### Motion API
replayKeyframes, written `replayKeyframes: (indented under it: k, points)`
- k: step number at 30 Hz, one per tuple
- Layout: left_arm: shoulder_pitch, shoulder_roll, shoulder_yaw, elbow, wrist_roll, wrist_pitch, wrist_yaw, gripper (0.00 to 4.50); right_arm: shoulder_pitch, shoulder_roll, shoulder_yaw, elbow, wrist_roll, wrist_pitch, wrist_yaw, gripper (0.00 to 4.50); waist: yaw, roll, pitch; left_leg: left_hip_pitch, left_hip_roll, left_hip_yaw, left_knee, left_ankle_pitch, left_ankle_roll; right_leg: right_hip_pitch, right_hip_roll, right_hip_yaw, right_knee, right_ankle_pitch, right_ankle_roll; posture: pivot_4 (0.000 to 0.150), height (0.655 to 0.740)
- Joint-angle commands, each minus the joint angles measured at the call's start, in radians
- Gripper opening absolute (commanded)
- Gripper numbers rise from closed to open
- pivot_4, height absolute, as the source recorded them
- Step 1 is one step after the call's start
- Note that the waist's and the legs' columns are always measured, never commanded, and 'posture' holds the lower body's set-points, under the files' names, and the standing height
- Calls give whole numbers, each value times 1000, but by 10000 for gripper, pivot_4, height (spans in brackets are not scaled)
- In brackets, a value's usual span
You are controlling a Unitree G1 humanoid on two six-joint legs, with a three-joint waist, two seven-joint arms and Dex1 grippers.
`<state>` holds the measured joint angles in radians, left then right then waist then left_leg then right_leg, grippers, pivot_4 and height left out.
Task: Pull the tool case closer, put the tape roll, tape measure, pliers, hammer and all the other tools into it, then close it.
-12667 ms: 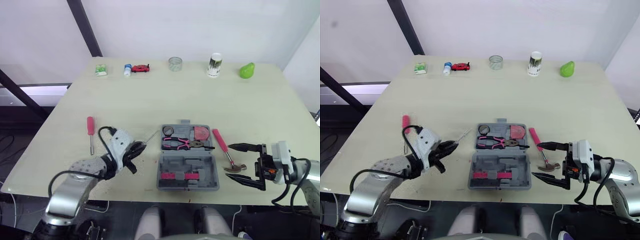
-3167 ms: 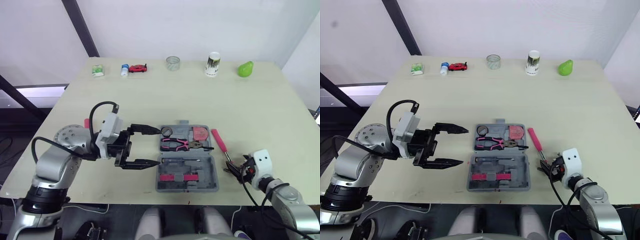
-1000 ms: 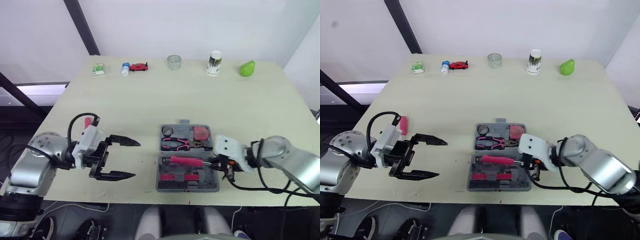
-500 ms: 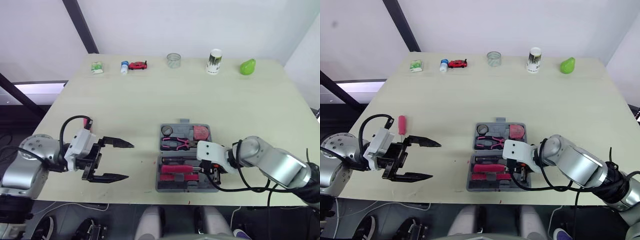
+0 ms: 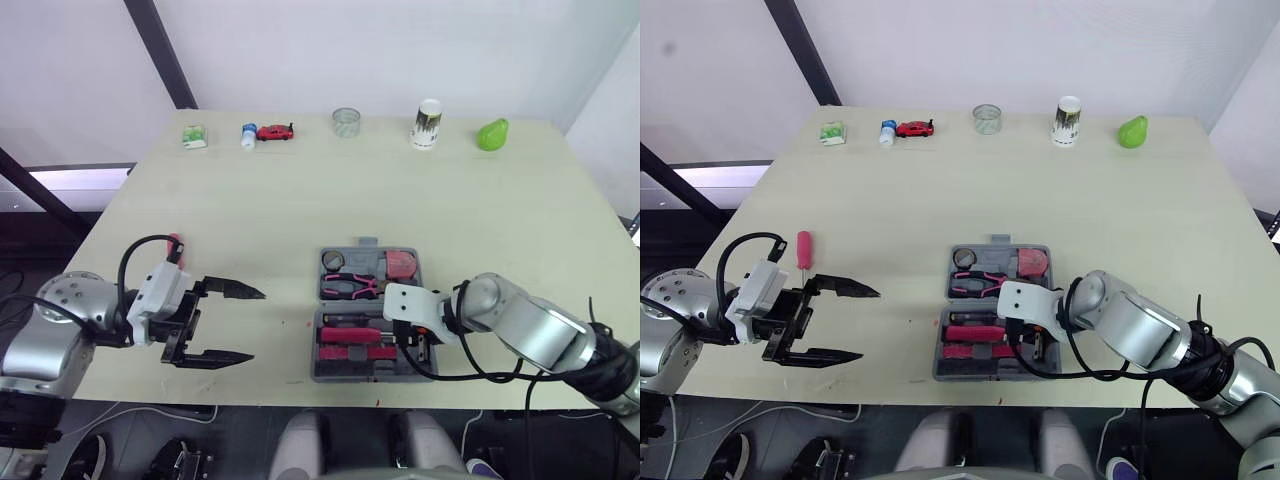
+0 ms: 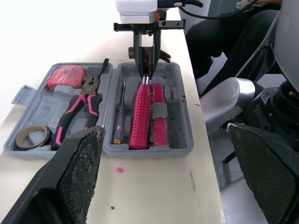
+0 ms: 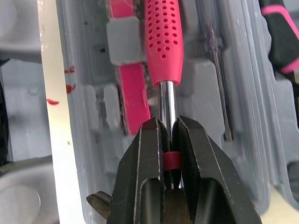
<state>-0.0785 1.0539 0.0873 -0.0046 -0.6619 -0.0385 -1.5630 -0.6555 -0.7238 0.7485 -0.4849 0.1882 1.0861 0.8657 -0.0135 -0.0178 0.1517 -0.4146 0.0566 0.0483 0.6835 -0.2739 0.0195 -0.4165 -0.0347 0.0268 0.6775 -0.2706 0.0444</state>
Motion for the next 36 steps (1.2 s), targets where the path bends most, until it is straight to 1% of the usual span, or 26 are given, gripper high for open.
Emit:
replayKeyframes:
  k: [1, 11, 12, 14, 15, 16, 17, 20, 23, 25, 27, 28, 29, 30, 31, 32, 33, 34, 36]
  points:
    - [-15, 5, 27, 5, 6, -27, -51, 45000, -26, 12, -6, -7, -15, -24, 6, 503, 0, 0, 0, 0, 0, 0, 0, 0, 0, 0, 0, 0, 0, 0, 0, 1500, 7400]
    - [-24, -8, 16, 7, 7, -36, -51, 45000, -15, 21, -15, 18, -43, -57, 3, 503, -1, 0, 0, 0, 0, 0, 0, 0, 0, 0, 0, 0, 0, 0, 0, 1500, 7400]
    - [-26, -11, 15, 8, 6, -36, -51, 45000, -12, 20, -19, 20, -47, -62, 1, 5321, -1, 0, 0, 0, 0, 0, 0, 0, 0, 0, 0, 0, 0, 0, 0, 1500, 7400]
    - [-31, -12, 9, 18, 6, -42, -51, 45000, -10, 13, -25, 22, -51, -62, 2, 11489, 0, 0, 0, 0, 0, 0, 0, 0, 0, 0, 0, 0, 0, 0, 0, 1500, 7400]
    - [-31, -12, 7, 22, 7, -45, -51, 45000, -8, 9, -27, 21, -52, -62, 4, 12248, 0, 0, 0, 0, 0, 0, 0, 0, 0, 0, 0, 0, 0, 0, 0, 1500, 7400]
    - [-32, -12, 6, 24, 8, -48, -51, 45000, -5, 4, -32, 18, -53, -61, 6, 18212, -1, 0, 0, 0, 0, 0, 0, 0, 0, 0, 0, 0, 0, 0, 0, 1500, 7400]
    - [-33, -13, 4, 25, 8, -50, -51, 45000, -1, 0, -39, 15, -53, -62, 7, 23107, -1, 0, 0, 0, 0, 0, 0, 0, 0, 0, 0, 0, 0, 0, 0, 1500, 7400]
    - [-30, -14, 1, 26, 8, -56, -51, 45000, 8, -6, -61, 11, -51, -69, 1, 23107, 0, 0, 0, 0, 0, 0, 0, 0, 0, 0, 0, 0, 0, 0, 0, 1500, 7400]
    - [-32, -18, -4, 29, 8, -61, -51, 45000, 28, 20, -112, 17, -33, -92, -13, 23107, -1, 0, 0, 0, 0, 0, 0, 0, 0, 0, 0, 0, 0, 0, 0, 1500, 7400]
    - [-33, -22, -5, 28, 9, -61, -51, 45000, 53, 41, -150, 21, -25, -156, -19, 23107, 0, 0, 0, 0, 0, 0, 0, 0, 0, 0, 0, 0, 0, 0, 0, 1500, 7400]
    - [-36, -28, -4, 28, 6, -59, -51, 45000, 102, 93, -221, 26, 12, -232, -29, 23107, 0, 0, 0, 0, 0, 0, 0, 0, 0, 0, 0, 0, 0, 0, 0, 1500, 7400]
    - [-39, -32, -5, 31, 5, -60, -51, 45000, 135, 124, -260, 34, 34, -287, -33, 19200, 0, -1, 0, 0, 0, 1, 0, 0, 0, 0, 0, 0, 0, 0, 0, 1500, 7400]
    - [-42, -37, -5, 34, 4, -59, -51, 45000, 162, 151, -291, 46, 52, -328, -38, 17927, 1, -1, -1, 0, 0, 1, 0, 0, 0, 0, 0, 0, 0, 0, 0, 1500, 7400]
    - [-46, -43, -6, 36, 5, -59, -51, 45000, 188, 160, -302, 66, 52, -393, -26, 15295, 1, -1, -1, 0, 0, 1, 0, 0, 0, 1, 0, -1, 0, 0, 0, 1500, 7400]
    - [-48, -48, -6, 37, 6, -59, -51, 45000, 209, 164, -306, 83, 49, -443, -10, 11656, 1, -1, -1, 0, 0, 1, 0, 0, 0, 1, 0, -1, 0, 0, 0, 1500, 7400]
    - [-51, -57, -2, 37, 5, -54, -51, 45000, 230, 173, -312, 102, 52, -482, 2, 6089, 1, -1, -1, 0, 0, 1, 0, 0, 0, 1, 0, -1, 0, 0, 0, 1500, 7400]
    - [-54, -65, 1, 36, 3, -48, -51, 45000, 245, 178, -311, 125, 49, -511, 8, 1760, 2, -1, -1, 0, 0, 1, 1, 0, 0, 1, 0, -1, 0, 0, 0, 1500, 7400]
    - [-55, -70, 4, 34, 3, -44, -51, 45000, 256, 183, -310, 148, 45, -535, 14, 733, 3, -1, -1, 0, 0, 2, 1, 0, 0, 1, 0, -1, 0, 0, 0, 1500, 7400]
    - [-55, -75, 9, 31, 2, -40, -51, 45000, 271, 189, -303, 193, 33, -585, 29, 733, 2, -1, -1, 0, 0, 2, 1, 0, 0, 1, 0, -1, 0, 0, 0, 1500, 7400]
